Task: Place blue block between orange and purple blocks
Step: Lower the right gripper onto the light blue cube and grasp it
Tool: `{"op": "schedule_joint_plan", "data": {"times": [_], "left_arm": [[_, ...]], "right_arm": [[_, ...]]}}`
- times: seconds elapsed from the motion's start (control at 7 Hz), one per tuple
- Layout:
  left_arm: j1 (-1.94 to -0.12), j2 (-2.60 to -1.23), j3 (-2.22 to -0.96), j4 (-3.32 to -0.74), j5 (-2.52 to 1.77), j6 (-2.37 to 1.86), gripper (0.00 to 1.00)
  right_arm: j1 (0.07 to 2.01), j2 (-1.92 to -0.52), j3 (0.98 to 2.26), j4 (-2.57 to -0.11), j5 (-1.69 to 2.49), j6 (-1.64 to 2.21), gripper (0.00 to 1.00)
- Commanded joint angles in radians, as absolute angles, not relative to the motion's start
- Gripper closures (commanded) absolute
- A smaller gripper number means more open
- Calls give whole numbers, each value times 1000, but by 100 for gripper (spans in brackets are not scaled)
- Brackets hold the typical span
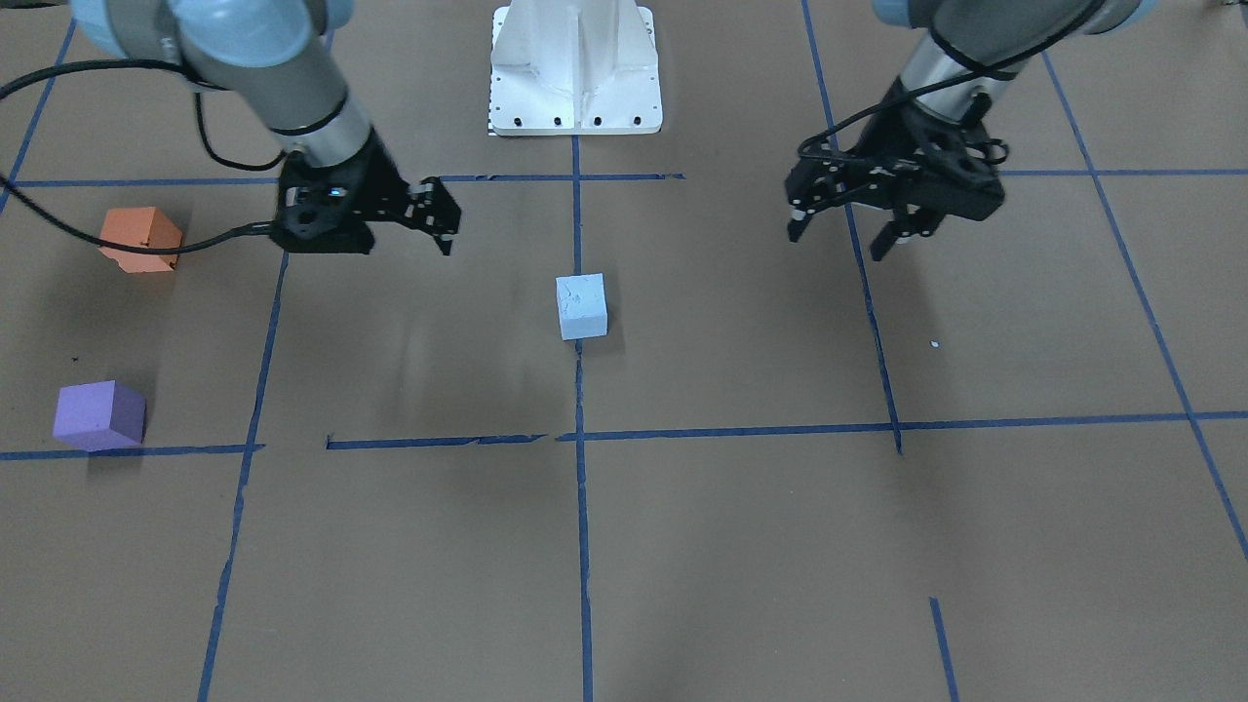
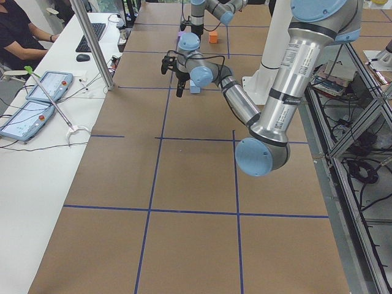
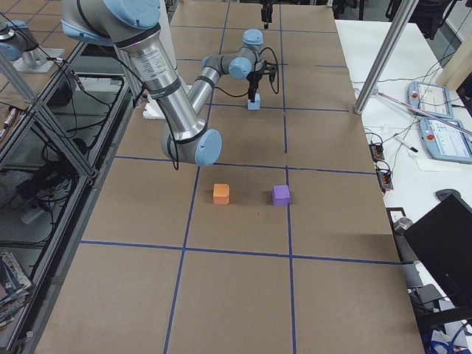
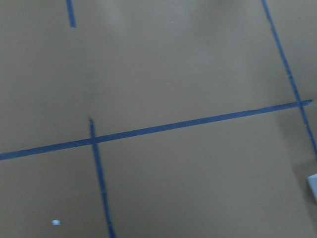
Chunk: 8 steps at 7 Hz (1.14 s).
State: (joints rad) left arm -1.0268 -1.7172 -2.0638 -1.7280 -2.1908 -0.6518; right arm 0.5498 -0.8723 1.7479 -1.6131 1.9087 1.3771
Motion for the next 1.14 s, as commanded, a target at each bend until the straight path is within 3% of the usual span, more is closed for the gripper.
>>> {"op": "schedule_joint_plan", "data": {"times": [0.0, 0.29, 1.0], "left_arm": [[-1083, -1661, -2060, -1729, -2220, -557, 0], [-1083, -1658, -2062, -1729, -2221, -555, 0], [-1083, -1660, -2068, -1729, -2221, -566, 0]], "right_arm": [[496, -795, 1648, -1612, 1853, 1371, 0], [477, -645, 1464, -1614, 1830, 1307, 0], [434, -647, 1362, -1618, 1751, 1075, 0]]}}
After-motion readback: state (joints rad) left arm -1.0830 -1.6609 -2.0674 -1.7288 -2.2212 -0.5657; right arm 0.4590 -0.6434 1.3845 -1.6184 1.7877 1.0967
